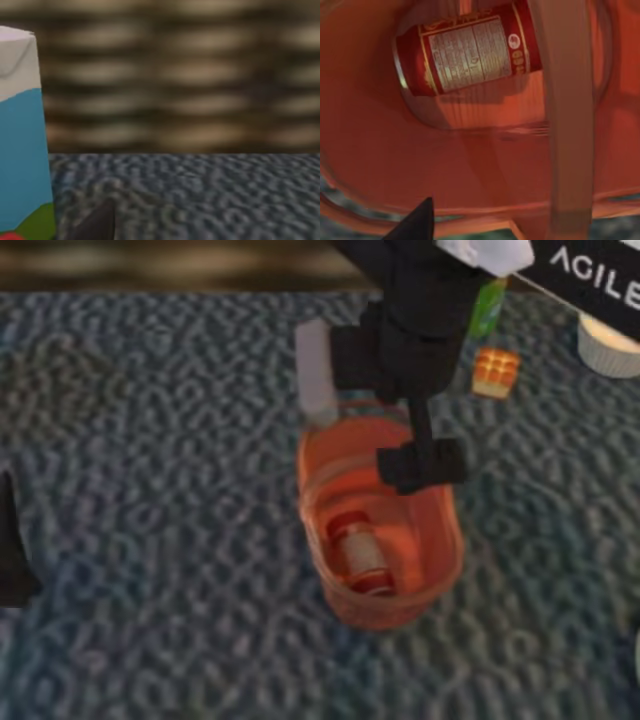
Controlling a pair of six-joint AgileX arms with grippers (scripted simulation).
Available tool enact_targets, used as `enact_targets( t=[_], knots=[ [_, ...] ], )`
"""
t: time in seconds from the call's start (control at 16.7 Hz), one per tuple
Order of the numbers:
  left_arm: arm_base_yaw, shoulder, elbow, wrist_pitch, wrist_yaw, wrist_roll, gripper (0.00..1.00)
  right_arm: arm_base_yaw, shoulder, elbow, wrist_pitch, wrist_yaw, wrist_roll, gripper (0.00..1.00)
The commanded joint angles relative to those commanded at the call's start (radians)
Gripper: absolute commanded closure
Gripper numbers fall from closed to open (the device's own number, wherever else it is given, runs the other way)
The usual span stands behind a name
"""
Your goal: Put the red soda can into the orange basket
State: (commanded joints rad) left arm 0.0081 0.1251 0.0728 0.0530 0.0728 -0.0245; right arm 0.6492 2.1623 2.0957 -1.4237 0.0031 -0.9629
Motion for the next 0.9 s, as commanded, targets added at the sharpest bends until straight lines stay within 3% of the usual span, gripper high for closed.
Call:
enact_targets(
  t=[0.24, 0.9],
  knots=[
    [0.012, -0.121, -0.070, -0.051, -0.071, 0.023, 0.00, 0.036, 0.112, 0.112, -0.076, 0.002, -0.053, 0.00],
    [0.012, -0.125, -0.073, -0.053, -0.073, 0.024, 0.00, 0.037, 0.103, 0.019, 0.004, 0.001, -0.055, 0.00]
  ],
)
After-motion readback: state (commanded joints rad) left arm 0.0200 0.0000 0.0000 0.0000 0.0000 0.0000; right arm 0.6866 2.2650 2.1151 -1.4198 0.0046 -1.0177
